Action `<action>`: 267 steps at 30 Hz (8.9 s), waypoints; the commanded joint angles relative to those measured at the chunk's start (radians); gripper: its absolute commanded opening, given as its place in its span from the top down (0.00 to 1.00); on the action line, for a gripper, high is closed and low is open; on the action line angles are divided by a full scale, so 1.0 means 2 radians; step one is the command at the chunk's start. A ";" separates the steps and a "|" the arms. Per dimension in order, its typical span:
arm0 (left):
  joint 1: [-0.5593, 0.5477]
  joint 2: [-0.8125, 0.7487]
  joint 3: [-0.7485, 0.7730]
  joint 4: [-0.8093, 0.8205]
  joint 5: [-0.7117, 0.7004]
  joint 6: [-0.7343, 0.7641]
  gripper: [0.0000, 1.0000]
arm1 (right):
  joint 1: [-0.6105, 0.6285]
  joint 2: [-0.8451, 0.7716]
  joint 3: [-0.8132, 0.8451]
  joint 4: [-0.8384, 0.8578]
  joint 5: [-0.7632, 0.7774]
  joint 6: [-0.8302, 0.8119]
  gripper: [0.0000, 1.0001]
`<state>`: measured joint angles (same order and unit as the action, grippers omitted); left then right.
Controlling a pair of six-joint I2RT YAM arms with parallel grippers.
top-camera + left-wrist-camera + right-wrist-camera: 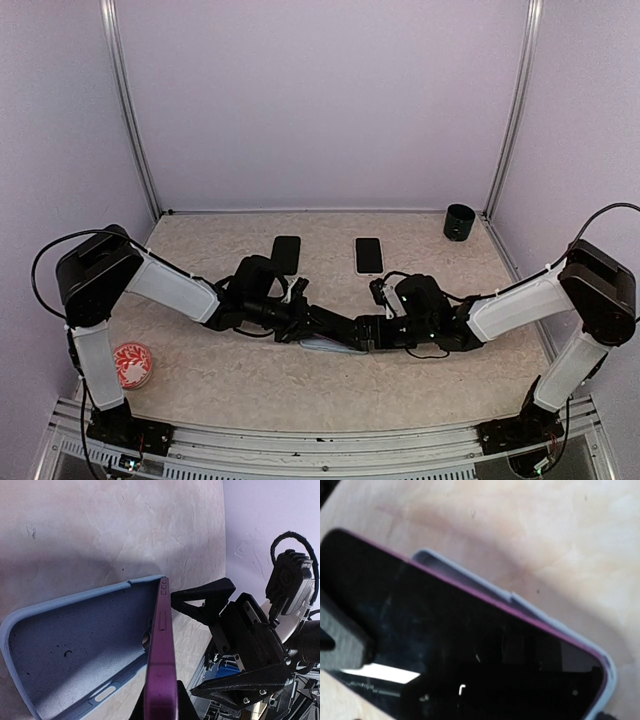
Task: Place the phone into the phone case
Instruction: Install the phone into the phone case, then pick up the phone with the phone case from the center of the board.
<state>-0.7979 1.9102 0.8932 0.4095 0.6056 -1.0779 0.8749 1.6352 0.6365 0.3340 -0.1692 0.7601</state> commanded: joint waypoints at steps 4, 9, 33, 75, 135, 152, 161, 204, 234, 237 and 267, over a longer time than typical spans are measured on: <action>-0.002 0.011 -0.020 -0.042 0.030 -0.039 1.00 | 0.005 0.010 0.011 0.008 0.005 -0.002 0.00; -0.008 0.021 -0.018 -0.038 0.029 -0.045 1.00 | 0.008 0.014 0.012 0.004 0.006 0.004 0.00; -0.011 0.026 -0.046 0.082 0.032 -0.059 1.00 | 0.025 0.022 0.014 0.006 -0.014 0.014 0.00; 0.000 -0.056 -0.066 0.255 0.033 -0.076 1.00 | -0.059 -0.116 -0.022 -0.008 -0.114 0.030 0.00; -0.044 0.002 -0.048 0.177 -0.028 0.047 1.00 | -0.059 -0.084 -0.071 0.071 -0.165 0.071 0.00; -0.045 0.018 -0.046 0.129 -0.070 0.141 1.00 | -0.059 -0.068 -0.072 0.097 -0.212 0.086 0.00; -0.046 0.022 -0.052 0.154 -0.103 0.155 1.00 | -0.059 -0.055 -0.082 0.127 -0.236 0.099 0.00; -0.034 0.058 -0.057 0.180 -0.091 0.124 1.00 | -0.053 -0.043 -0.118 0.254 -0.273 0.132 0.27; -0.031 0.041 -0.055 0.176 -0.064 0.133 0.93 | -0.046 -0.102 -0.121 0.344 -0.326 0.125 0.95; -0.027 0.037 -0.059 0.178 -0.060 0.130 0.89 | -0.047 -0.107 -0.125 0.360 -0.330 0.134 1.00; 0.019 -0.008 -0.084 0.124 -0.057 0.149 0.70 | -0.042 -0.173 -0.114 0.345 -0.328 0.143 1.00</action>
<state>-0.7982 1.8866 0.7536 0.8165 0.7292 -0.8001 0.7246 1.3647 0.3305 0.7815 -0.6121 1.0542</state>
